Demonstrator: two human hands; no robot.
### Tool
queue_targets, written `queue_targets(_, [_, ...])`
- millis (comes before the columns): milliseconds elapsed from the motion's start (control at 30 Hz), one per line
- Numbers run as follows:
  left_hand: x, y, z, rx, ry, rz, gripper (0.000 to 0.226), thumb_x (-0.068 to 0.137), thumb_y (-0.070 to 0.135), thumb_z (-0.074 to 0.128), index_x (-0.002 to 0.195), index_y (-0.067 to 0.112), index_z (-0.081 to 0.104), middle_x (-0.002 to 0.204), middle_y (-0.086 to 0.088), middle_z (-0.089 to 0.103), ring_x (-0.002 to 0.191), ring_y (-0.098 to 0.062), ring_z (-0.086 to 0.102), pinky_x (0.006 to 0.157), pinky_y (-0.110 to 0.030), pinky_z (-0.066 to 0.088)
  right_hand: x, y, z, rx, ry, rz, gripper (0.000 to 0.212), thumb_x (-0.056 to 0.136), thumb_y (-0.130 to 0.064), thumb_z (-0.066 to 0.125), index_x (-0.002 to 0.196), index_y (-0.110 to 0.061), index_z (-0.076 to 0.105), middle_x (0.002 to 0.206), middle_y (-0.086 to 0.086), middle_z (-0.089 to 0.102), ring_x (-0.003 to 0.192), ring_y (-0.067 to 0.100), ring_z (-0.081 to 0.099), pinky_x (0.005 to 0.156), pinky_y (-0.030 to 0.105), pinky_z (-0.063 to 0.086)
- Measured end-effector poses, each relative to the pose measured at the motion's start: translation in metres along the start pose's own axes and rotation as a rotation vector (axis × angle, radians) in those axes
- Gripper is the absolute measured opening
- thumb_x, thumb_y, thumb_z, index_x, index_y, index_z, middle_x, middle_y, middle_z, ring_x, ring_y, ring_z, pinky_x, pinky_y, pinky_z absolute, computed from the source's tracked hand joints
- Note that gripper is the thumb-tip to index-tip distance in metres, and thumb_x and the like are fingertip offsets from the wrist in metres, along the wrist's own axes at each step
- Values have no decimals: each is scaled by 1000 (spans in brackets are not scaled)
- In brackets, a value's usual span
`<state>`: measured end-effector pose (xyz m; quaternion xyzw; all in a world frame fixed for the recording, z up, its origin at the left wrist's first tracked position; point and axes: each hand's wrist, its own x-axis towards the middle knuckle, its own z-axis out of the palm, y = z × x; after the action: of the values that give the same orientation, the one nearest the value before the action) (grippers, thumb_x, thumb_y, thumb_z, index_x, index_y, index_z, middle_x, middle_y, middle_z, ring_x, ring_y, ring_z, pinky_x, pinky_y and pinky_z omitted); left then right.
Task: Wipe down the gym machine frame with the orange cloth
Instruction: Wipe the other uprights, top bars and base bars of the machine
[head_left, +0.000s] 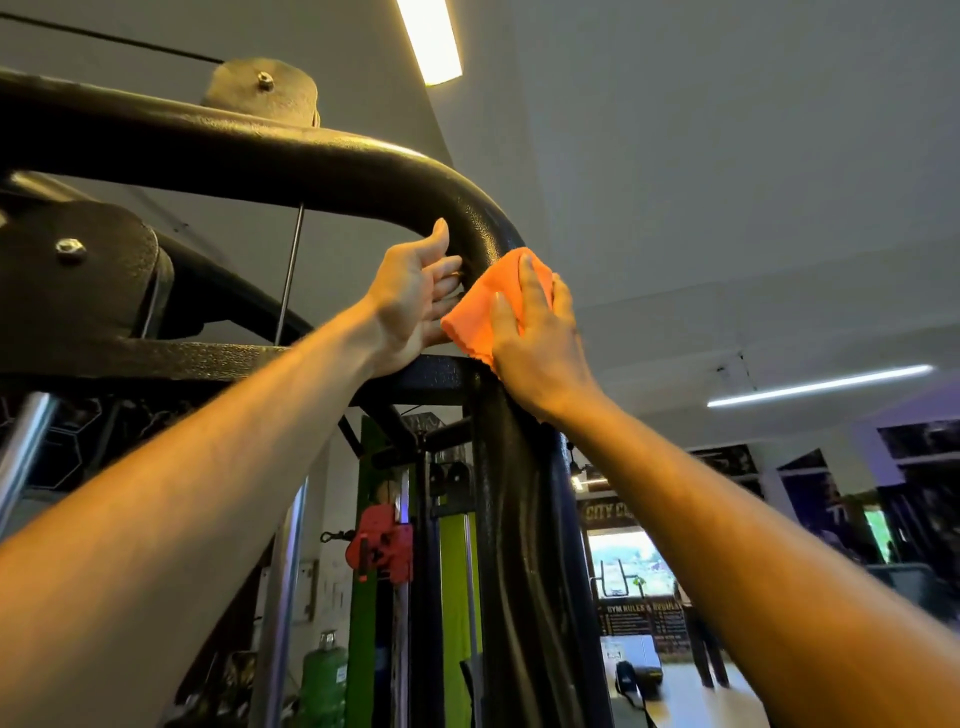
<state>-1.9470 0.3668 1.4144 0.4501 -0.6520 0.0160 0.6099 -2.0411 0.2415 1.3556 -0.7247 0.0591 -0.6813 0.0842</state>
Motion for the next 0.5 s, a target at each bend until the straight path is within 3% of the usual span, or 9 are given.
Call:
queue_targets(67, [-1, -1, 1, -28, -15, 5, 80, 109, 67, 34, 168, 14, 31, 173, -10, 35, 159, -27, 33, 111, -44, 44, -32, 8, -1, -62, -6, -24, 68, 115, -57, 32, 173, -41, 1, 182, 3, -1, 165, 36, 16, 129, 55, 23])
queue_targets(200, [-4, 0, 4, -16, -16, 4, 77, 109, 65, 37, 168, 16, 32, 173, -7, 36, 160, -27, 32, 113, -51, 41, -59, 19, -2, -236, -8, -40, 69, 113, -62, 27, 172, -44, -5, 182, -5, -12, 168, 27, -7, 134, 60, 11])
queue_targets(267, [-5, 2, 5, 0, -5, -4, 78, 108, 65, 39, 168, 16, 32, 173, -7, 35, 161, -26, 31, 111, -52, 41, -43, 15, -2, -248, -20, -89, 69, 114, -59, 27, 172, -42, -6, 180, -7, -23, 169, 27, -7, 134, 58, 10])
queue_targets(400, [-7, 4, 5, 23, 19, -32, 81, 107, 66, 41, 170, 16, 28, 175, -7, 31, 160, -26, 32, 123, -51, 35, -18, 2, -1, -289, -41, -140, 70, 115, -57, 28, 173, -37, -7, 176, -9, -34, 168, 33, -8, 135, 59, 13])
queue_targets(500, [-16, 9, 8, 62, -4, -51, 74, 108, 64, 41, 165, 17, 37, 169, -2, 41, 150, -18, 44, 102, -41, 46, -51, 0, 1, -284, -48, -135, 80, 110, -64, 23, 173, -31, -14, 176, -11, -33, 168, 32, -9, 135, 60, 11])
